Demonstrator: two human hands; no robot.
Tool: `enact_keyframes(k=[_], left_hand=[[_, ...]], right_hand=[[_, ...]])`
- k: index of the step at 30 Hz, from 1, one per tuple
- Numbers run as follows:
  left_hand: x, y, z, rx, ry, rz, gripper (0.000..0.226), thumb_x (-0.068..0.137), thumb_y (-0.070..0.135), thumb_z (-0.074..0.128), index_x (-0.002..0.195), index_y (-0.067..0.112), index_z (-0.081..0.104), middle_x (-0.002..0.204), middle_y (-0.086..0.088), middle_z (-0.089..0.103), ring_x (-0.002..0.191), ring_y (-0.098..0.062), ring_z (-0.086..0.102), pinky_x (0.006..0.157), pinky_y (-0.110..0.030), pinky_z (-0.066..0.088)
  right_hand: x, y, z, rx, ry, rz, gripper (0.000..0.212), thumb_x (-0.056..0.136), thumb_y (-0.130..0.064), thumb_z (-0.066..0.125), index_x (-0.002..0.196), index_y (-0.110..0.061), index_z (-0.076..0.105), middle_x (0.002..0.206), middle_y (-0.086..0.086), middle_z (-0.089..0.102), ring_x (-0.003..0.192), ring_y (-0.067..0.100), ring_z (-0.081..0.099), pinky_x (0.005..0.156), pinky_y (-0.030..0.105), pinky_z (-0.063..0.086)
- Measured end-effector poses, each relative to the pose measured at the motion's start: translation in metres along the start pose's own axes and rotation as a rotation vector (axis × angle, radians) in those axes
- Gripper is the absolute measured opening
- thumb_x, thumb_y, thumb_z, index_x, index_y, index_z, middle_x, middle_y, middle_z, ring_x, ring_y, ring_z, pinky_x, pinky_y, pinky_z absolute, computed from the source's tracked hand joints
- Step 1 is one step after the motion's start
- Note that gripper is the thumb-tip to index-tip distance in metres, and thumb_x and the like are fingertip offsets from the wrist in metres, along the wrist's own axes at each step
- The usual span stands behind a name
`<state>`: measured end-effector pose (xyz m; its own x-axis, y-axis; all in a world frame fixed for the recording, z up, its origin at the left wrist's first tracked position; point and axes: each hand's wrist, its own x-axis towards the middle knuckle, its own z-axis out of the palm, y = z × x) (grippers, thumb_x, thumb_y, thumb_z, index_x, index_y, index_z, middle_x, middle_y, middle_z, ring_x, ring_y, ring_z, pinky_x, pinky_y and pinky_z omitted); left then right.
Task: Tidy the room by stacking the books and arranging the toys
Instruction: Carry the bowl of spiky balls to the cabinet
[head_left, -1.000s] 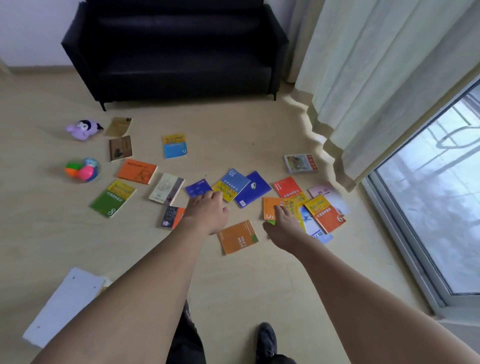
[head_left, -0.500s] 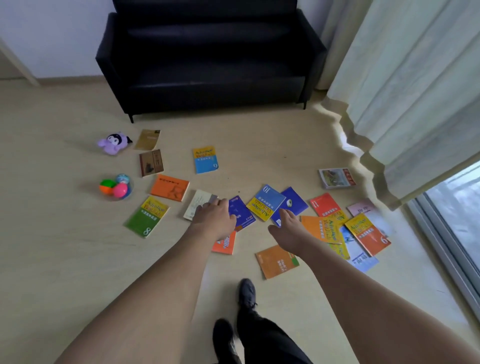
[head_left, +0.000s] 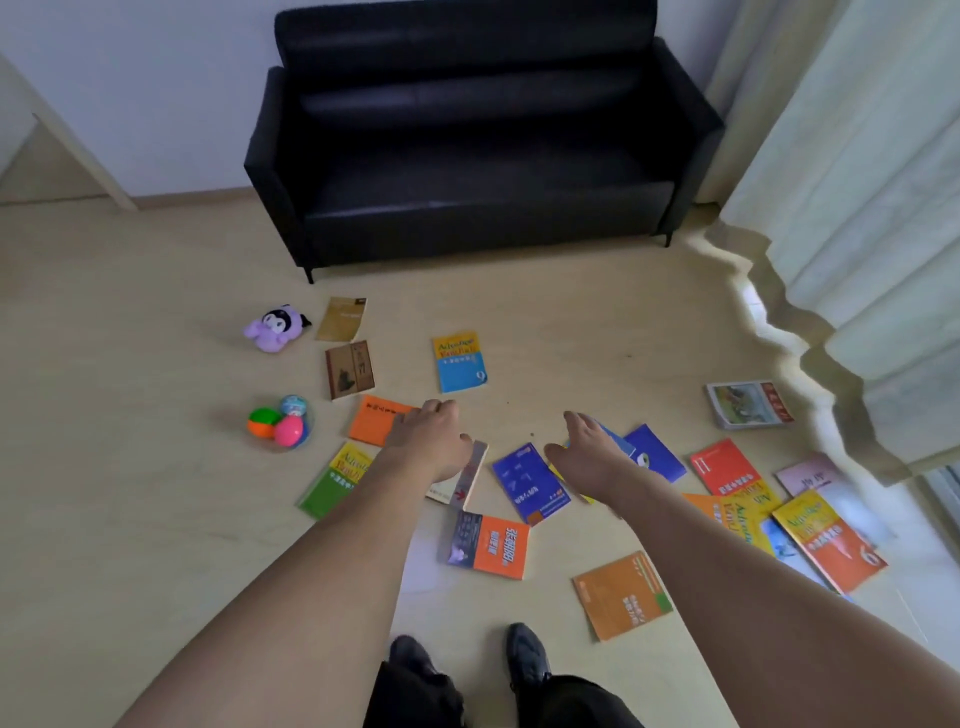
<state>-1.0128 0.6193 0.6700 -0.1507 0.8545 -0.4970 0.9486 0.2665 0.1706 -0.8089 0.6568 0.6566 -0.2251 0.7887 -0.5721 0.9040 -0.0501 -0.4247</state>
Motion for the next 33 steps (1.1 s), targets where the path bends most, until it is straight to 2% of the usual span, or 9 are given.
enact_keyframes(k=[6, 9, 13, 18, 22, 26, 29, 33], left_hand=[[0.055, -0.081, -0.038, 0.045, -0.069, 0.024, 0.052, 0.096, 0.029, 0.045, 0.145, 0.015, 0.039, 0.149, -0.011, 0.043, 0.134, -0.034, 0.043, 0.111, -0.044, 0.035], [0.079, -0.133, -0.067, 0.06, -0.101, 0.045, 0.055, 0.095, 0.026, 0.045, 0.148, 0.015, 0.037, 0.152, -0.011, 0.039, 0.137, -0.033, 0.04, 0.113, -0.044, 0.033], [0.111, -0.206, -0.101, 0.108, -0.128, 0.042, 0.059, 0.093, 0.021, 0.046, 0.15, 0.014, 0.036, 0.153, -0.012, 0.039, 0.138, -0.035, 0.04, 0.113, -0.043, 0.034], [0.133, -0.25, -0.12, 0.066, -0.165, 0.053, 0.058, 0.09, 0.019, 0.047, 0.147, 0.014, 0.041, 0.149, -0.011, 0.043, 0.135, -0.033, 0.044, 0.111, -0.044, 0.037], [0.156, -0.294, -0.143, 0.015, -0.119, 0.046, 0.049, 0.092, 0.02, 0.047, 0.14, 0.016, 0.045, 0.144, -0.009, 0.048, 0.129, -0.033, 0.049, 0.107, -0.043, 0.039], [0.183, -0.352, -0.161, 0.027, -0.102, -0.007, 0.043, 0.093, 0.021, 0.046, 0.135, 0.017, 0.048, 0.139, -0.011, 0.05, 0.125, -0.035, 0.051, 0.105, -0.043, 0.04], [0.209, -0.404, -0.174, 0.037, -0.127, -0.012, 0.045, 0.096, 0.026, 0.047, 0.14, 0.016, 0.045, 0.141, -0.012, 0.047, 0.127, -0.035, 0.05, 0.107, -0.043, 0.039], [0.246, -0.473, -0.19, 0.04, -0.149, 0.043, 0.05, 0.096, 0.023, 0.046, 0.145, 0.014, 0.04, 0.147, -0.013, 0.041, 0.131, -0.036, 0.046, 0.109, -0.042, 0.037]], right_hand=[[0.055, -0.082, 0.014, -0.02, -0.003, 0.021, 0.061, 0.098, -0.032, 0.041, 0.151, -0.009, 0.021, 0.158, 0.009, 0.024, 0.143, 0.031, 0.025, 0.115, 0.039, 0.027], [0.08, -0.135, 0.027, 0.025, 0.006, 0.05, 0.06, 0.098, -0.03, 0.041, 0.151, -0.008, 0.022, 0.157, 0.01, 0.024, 0.142, 0.031, 0.026, 0.113, 0.039, 0.03], [0.105, -0.208, 0.05, 0.085, 0.005, 0.073, 0.066, 0.097, -0.033, 0.042, 0.154, -0.012, 0.017, 0.16, 0.006, 0.021, 0.145, 0.03, 0.024, 0.116, 0.04, 0.026], [0.132, -0.262, 0.06, 0.139, -0.022, 0.11, 0.065, 0.096, -0.03, 0.043, 0.153, -0.011, 0.018, 0.158, 0.005, 0.024, 0.143, 0.029, 0.027, 0.113, 0.04, 0.03], [0.169, -0.31, 0.058, 0.139, 0.009, 0.101, 0.055, 0.093, -0.025, 0.043, 0.144, -0.009, 0.032, 0.148, 0.011, 0.035, 0.133, 0.031, 0.038, 0.105, 0.039, 0.037], [0.202, -0.361, 0.072, 0.129, 0.002, 0.091, 0.057, 0.094, -0.024, 0.043, 0.147, -0.008, 0.028, 0.149, 0.012, 0.033, 0.133, 0.032, 0.038, 0.103, 0.038, 0.037], [0.232, -0.414, 0.096, 0.148, -0.03, 0.093, 0.059, 0.094, -0.023, 0.042, 0.149, -0.008, 0.025, 0.15, 0.013, 0.031, 0.132, 0.031, 0.038, 0.098, 0.036, 0.037], [0.266, -0.486, 0.134, 0.203, -0.014, 0.112, 0.061, 0.094, -0.023, 0.045, 0.15, -0.009, 0.024, 0.153, 0.012, 0.03, 0.137, 0.031, 0.036, 0.106, 0.037, 0.036]])
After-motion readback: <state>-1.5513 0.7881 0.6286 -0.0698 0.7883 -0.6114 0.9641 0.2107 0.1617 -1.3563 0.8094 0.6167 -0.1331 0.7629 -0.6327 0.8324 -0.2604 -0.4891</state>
